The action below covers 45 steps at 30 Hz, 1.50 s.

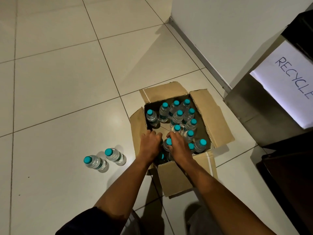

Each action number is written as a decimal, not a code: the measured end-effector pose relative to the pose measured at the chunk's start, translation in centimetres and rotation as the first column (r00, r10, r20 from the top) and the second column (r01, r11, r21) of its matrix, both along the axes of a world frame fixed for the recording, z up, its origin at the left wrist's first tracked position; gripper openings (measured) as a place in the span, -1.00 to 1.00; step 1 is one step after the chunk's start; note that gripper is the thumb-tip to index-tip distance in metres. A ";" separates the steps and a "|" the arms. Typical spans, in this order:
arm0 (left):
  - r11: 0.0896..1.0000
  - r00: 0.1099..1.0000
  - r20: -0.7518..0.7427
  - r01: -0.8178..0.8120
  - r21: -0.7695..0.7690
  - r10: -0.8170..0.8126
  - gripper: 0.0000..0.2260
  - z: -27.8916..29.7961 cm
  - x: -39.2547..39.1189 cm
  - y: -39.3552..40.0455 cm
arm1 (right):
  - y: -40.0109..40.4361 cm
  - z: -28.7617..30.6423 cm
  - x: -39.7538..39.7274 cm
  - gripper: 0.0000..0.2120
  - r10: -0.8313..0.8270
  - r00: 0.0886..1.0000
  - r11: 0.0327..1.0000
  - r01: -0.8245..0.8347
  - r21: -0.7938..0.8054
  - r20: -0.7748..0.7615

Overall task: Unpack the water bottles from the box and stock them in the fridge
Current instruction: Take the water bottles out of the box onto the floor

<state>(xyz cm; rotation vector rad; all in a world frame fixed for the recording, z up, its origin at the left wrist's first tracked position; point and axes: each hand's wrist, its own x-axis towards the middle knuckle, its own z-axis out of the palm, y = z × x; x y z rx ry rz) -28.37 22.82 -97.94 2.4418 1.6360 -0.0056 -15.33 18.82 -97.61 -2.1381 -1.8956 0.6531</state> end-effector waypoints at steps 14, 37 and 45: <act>0.991 0.860 0.509 -0.096 0.090 0.037 -0.74 5.2 -3.8 -1.0 | 1.4 6.1 -0.6 -0.57 -0.010 0.990 0.988 0.031 0.151 -0.137; 0.951 0.858 0.441 -0.306 0.031 0.262 -0.78 9.4 -17.0 -9.4 | -3.1 9.7 -12.6 -0.66 0.287 0.953 0.909 -0.237 0.344 -0.102; 0.952 0.886 0.347 -0.290 -0.102 0.307 -0.81 5.4 -20.2 -11.4 | -5.2 3.6 -15.9 -0.65 0.294 0.952 0.953 -0.284 0.109 -0.090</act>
